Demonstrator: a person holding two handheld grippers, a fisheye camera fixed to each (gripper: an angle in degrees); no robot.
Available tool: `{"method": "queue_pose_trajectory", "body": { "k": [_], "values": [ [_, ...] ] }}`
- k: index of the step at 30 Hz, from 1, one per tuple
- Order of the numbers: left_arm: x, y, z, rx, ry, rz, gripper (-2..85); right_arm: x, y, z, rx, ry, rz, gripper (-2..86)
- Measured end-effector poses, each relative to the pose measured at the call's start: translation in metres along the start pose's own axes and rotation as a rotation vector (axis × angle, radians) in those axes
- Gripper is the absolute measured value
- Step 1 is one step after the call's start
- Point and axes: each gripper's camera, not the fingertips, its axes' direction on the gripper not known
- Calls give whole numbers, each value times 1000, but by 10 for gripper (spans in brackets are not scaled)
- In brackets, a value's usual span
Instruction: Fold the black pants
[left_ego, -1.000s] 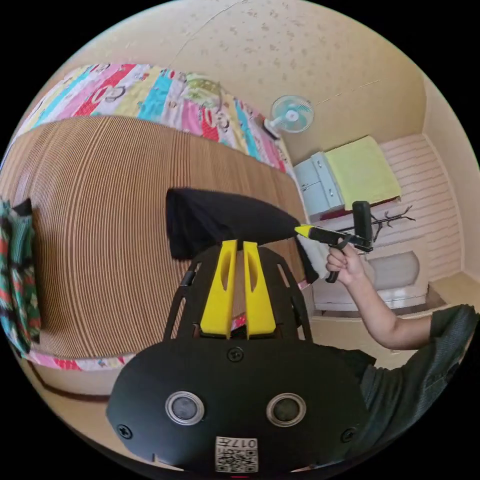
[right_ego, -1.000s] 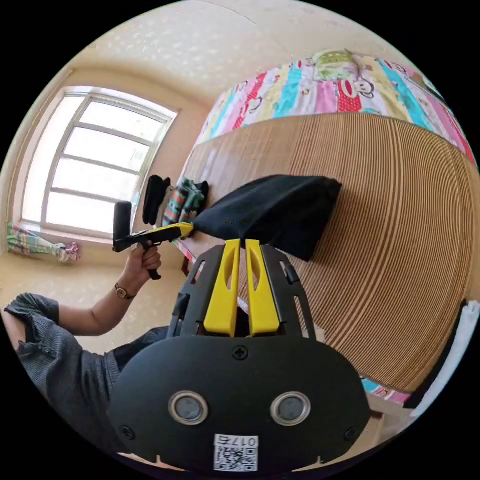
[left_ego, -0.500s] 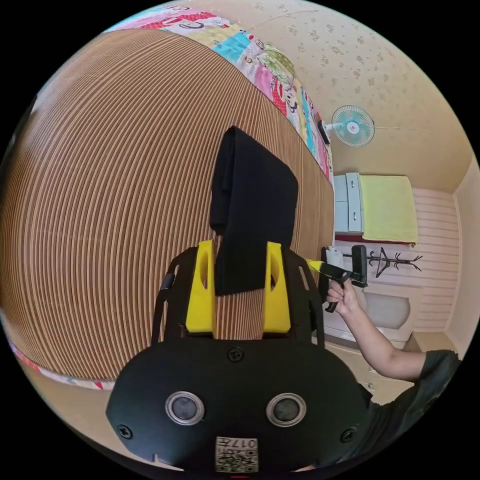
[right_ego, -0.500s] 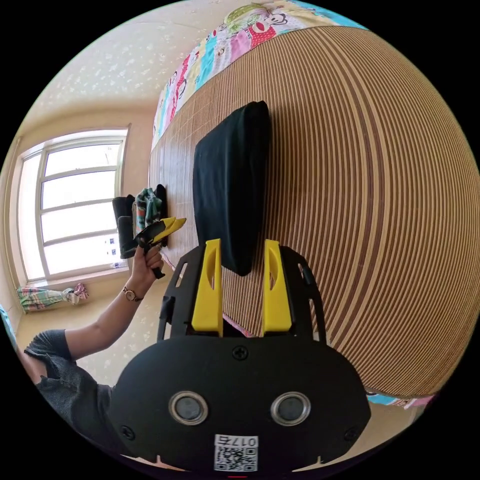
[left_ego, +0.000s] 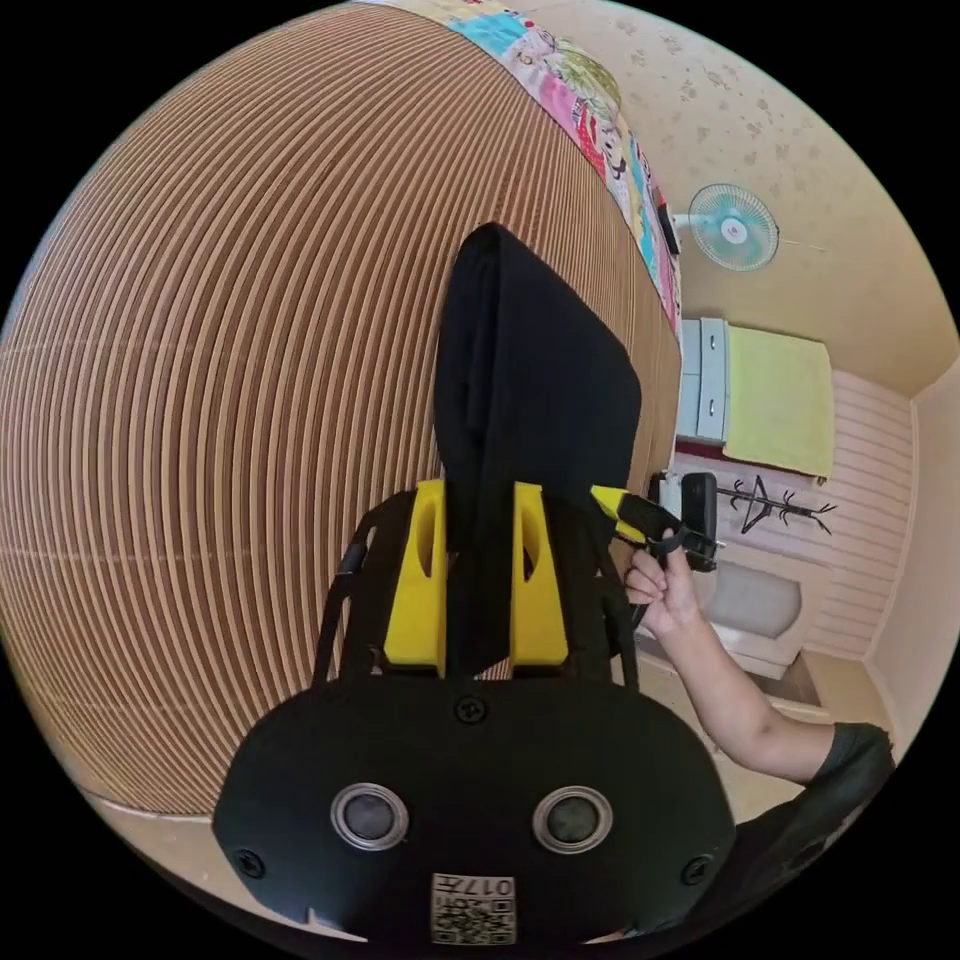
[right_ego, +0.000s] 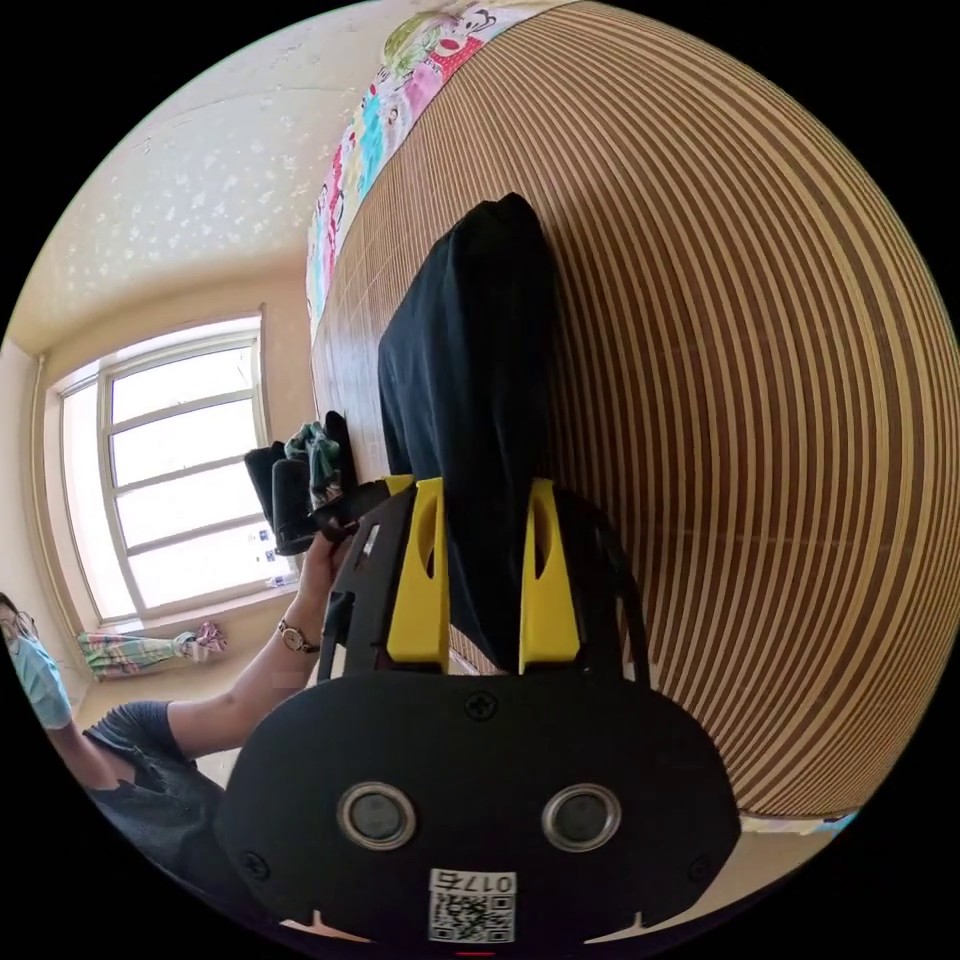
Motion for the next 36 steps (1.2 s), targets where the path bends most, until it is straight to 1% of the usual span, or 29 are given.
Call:
{"method": "queue_pose_trajectory", "body": {
  "k": [3,6,9,10,11,12,13,14,15,16,17,18,19,20,21,22,24,25,26,27,29,30,31,32,33,34,35,36],
  "values": [
    [6,49,-29,-45,-22,48,67,-15,48,3,-73,-79,33,86],
    [-6,102,-82,-34,2,9,66,-51,91,16,-124,-136,49,74],
    [-26,147,-160,39,54,-46,65,-108,118,37,-144,-242,51,70],
    [-31,162,-197,80,61,-54,65,-137,124,48,-150,-284,40,69],
    [-32,168,-216,99,57,-46,65,-169,125,60,-155,-317,12,69],
    [-32,180,-257,135,26,-11,65,-185,125,66,-160,-331,1,69],
    [-30,191,-300,184,-16,19,65,-221,120,79,-169,-360,-29,68],
    [-29,196,-322,213,-33,29,65,-260,113,92,-173,-389,-77,69],
    [-29,205,-365,274,-65,43,65,-279,108,99,-173,-402,-103,70],
    [-30,212,-408,333,-100,47,66,-319,97,115,-175,-427,-146,73],
    [-32,214,-429,360,-121,42,67,-357,85,134,-185,-436,-182,75],
    [-38,218,-469,401,-177,13,71,-374,78,144,-199,-431,-204,77],
    [-47,223,-508,462,-250,-71,66,-407,65,165,-240,-401,-261,77],
    [-53,230,-528,520,-278,-138,58,-433,54,180,-267,-335,-328,74],
    [-63,250,-567,675,-280,-247,38,-442,49,186,-272,-292,-345,65],
    [-68,274,-598,834,-243,-274,16,-447,40,191,-281,-232,-318,49],
    [-74,305,-621,999,-184,-306,22,-434,33,188,-314,-201,-226,30],
    [-76,318,-623,1045,-172,-330,34,-418,33,178,-327,-181,-179,23],
    [-75,322,-619,1048,-180,-334,40,-398,38,162,-325,-141,-164,18],
    [-74,323,-607,1012,-219,-338,44,-386,41,152,-323,-114,-160,16],
    [-74,315,-573,888,-283,-351,47,-321,59,103,-327,-4,-98,10],
    [-76,307,-541,787,-301,-366,48,-301,65,88,-324,20,-67,9],
    [-79,299,-504,688,-285,-377,49,-257,81,51,-311,75,13,7],
    [-80,294,-485,639,-266,-378,49,-212,100,12,-299,143,108,5],
    [-81,286,-446,546,-220,-376,48,-184,111,-11,-274,173,257,4],
    [-78,278,-407,454,-184,-369,46,-137,138,-60,-239,104,397,4],
    [-76,274,-389,410,-173,-365,46,-99,175,-113,-163,99,535,3],
    [-67,265,-355,330,-166,-349,44,-88,198,-144,-76,133,592,3]
  ]
}}
